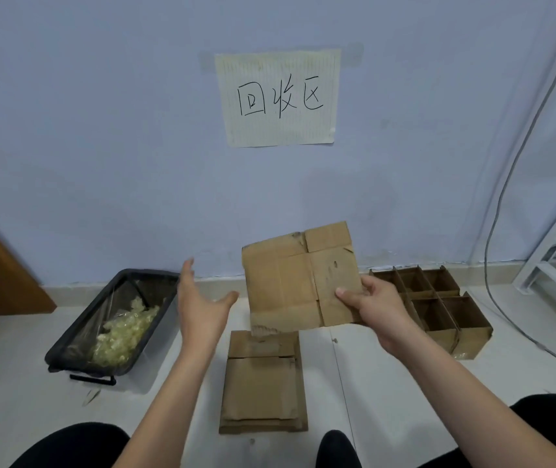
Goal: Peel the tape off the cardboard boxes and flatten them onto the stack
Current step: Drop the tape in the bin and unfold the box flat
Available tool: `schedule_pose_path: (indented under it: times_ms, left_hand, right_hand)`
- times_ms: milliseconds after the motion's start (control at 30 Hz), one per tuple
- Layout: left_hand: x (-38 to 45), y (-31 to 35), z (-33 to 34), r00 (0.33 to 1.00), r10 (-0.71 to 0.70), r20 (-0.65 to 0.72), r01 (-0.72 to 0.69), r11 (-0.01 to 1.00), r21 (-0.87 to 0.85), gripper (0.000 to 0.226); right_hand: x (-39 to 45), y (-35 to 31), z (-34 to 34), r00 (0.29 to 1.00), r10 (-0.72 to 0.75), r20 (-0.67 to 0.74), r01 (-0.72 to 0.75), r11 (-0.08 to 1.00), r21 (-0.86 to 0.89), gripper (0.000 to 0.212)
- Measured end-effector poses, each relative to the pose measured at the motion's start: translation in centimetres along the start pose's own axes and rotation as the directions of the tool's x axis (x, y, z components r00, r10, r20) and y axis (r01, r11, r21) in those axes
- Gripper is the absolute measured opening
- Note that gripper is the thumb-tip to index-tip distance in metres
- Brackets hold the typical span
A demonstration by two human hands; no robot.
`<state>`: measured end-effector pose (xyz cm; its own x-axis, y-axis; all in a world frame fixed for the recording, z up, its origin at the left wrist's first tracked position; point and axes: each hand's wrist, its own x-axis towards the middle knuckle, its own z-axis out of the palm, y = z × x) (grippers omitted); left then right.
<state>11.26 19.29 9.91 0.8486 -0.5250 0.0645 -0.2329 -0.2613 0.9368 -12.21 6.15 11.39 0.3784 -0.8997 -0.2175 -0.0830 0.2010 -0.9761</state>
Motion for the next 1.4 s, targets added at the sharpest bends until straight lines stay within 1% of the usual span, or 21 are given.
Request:
schedule_pose_path:
  times_ms: [33, 67, 100, 133, 200, 267, 300, 333, 400, 433, 500, 533, 633, 733, 800, 867, 933, 1000, 1167, 1300, 1400]
  left_hand:
    - [0.3, 0.3, -0.4, 0.994, 0.104, 0.046, -0.108, 0.990, 0.086, 0.104]
    - [0.5, 0.6, -0.5, 0.981, 0.156, 0.115, -0.171, 0.976, 0.135, 0.106]
    - [0.7, 0.8, -0.5, 0.965, 0.167, 0.201, -0.200, 0.966, 0.162, 0.104]
    - [0.8, 0.9, -0.4, 0.942, 0.154, 0.297, -0.210, 0.963, 0.167, 0.095]
    - [0.7, 0.5, -0.2, 0.890, 0.094, 0.447, -0.166, 0.978, 0.125, 0.058]
    - [0.7, -0.3, 0.2, 0.887, 0.023, 0.461, -0.049, 0.998, 0.045, 0.020]
    - [0.8, -1.0, 0.4, 0.895, -0.019, 0.447, 0.021, 1.000, 0.002, 0.009]
    - [0.9, -1.5, 0.6, 0.900, -0.065, 0.430, 0.091, 0.995, -0.040, 0.005]
    - [1.2, -2.6, 1.3, 0.904, -0.139, 0.403, 0.195, 0.976, -0.102, 0.025]
    - [1.2, -3.2, 1.7, 0.907, -0.174, 0.384, 0.238, 0.963, -0.124, 0.032]
    - [1.1, -3.8, 2.3, 0.908, -0.241, 0.342, 0.310, 0.937, -0.164, 0.014]
    - [0.9, -4.2, 2.7, 0.902, -0.270, 0.336, 0.337, 0.928, -0.157, 0.009]
    - [1.4, -7.0, 3.8, 0.863, -0.374, 0.339, 0.424, 0.902, -0.084, 0.015]
    - [2.4, -11.4, 4.5, 0.830, -0.463, 0.310, 0.461, 0.883, 0.084, 0.019]
    - [2.8, -14.5, 5.0, 0.831, -0.499, 0.245, 0.441, 0.860, 0.255, 0.024]
    - [3.2, -17.0, 5.6, 0.851, -0.486, 0.198, 0.379, 0.830, 0.409, 0.030]
    - [3.8, -19.6, 6.2, 0.864, -0.470, 0.178, 0.315, 0.782, 0.537, 0.029]
    - [4.3, -21.9, 6.7, 0.872, -0.458, 0.175, 0.261, 0.736, 0.624, 0.027]
    - [5.0, -26.8, 8.5, 0.866, -0.462, 0.194, 0.212, 0.688, 0.694, 0.026]
    - [4.7, -29.2, 9.9, 0.837, -0.506, 0.210, 0.202, 0.640, 0.741, 0.009]
    - [4.2, -30.1, 10.2, 0.823, -0.523, 0.221, 0.181, 0.612, 0.770, 0.019]
  right_hand:
    - [-0.1, -0.2, -0.3, 0.999, -0.036, 0.019, 0.037, 0.998, -0.060, 0.022]
    - [-0.2, -0.3, -0.4, 0.997, -0.065, 0.047, 0.070, 0.990, -0.124, 0.018]
    - [-0.3, -0.5, -0.3, 0.993, -0.084, 0.078, 0.097, 0.979, -0.177, 0.014]
    - [-0.6, -0.6, -0.2, 0.989, -0.090, 0.114, 0.112, 0.973, -0.204, 0.012]
    - [-0.7, -0.6, 0.2, 0.981, -0.099, 0.169, 0.132, 0.972, -0.197, 0.012]
    - [-0.6, -0.3, 0.3, 0.984, -0.123, 0.133, 0.139, 0.983, -0.120, 0.015]
    - [-0.3, 0.0, 0.4, 0.989, -0.116, 0.090, 0.120, 0.992, -0.038, 0.018]
    - [0.1, 0.5, 0.4, 0.994, -0.088, 0.068, 0.083, 0.994, 0.070, 0.021]
    - [0.7, 1.9, 0.7, 0.992, 0.014, 0.129, -0.040, 0.977, 0.208, 0.025]
    - [0.8, 2.9, 1.0, 0.980, 0.069, 0.189, -0.105, 0.977, 0.187, 0.025]
    - [1.0, 5.0, 2.0, 0.957, 0.157, 0.243, -0.169, 0.985, 0.029, 0.021]
    - [1.2, 5.8, 2.4, 0.959, 0.175, 0.225, -0.173, 0.985, -0.029, 0.020]
    - [2.9, 7.8, 3.5, 0.974, 0.191, 0.125, -0.178, 0.978, -0.112, 0.017]
    - [5.3, 10.6, 4.7, 0.969, 0.244, 0.035, -0.231, 0.948, -0.220, 0.010]
    - [6.5, 13.6, 5.9, 0.958, 0.286, -0.028, -0.281, 0.914, -0.293, 0.015]
    - [7.3, 16.9, 7.2, 0.949, 0.303, -0.085, -0.313, 0.875, -0.370, 0.015]
    - [8.1, 20.2, 8.3, 0.939, 0.320, -0.123, -0.341, 0.839, -0.423, 0.013]
    - [8.7, 22.9, 9.1, 0.929, 0.341, -0.142, -0.366, 0.799, -0.477, 0.017]
    - [10.5, 28.1, 10.4, 0.917, 0.368, -0.156, -0.385, 0.708, -0.592, 0.044]
    - [11.9, 30.8, 10.7, 0.911, 0.378, -0.162, -0.387, 0.654, -0.649, 0.038]
    - [12.1, 31.9, 11.1, 0.915, 0.370, -0.161, -0.375, 0.636, -0.674, 0.027]
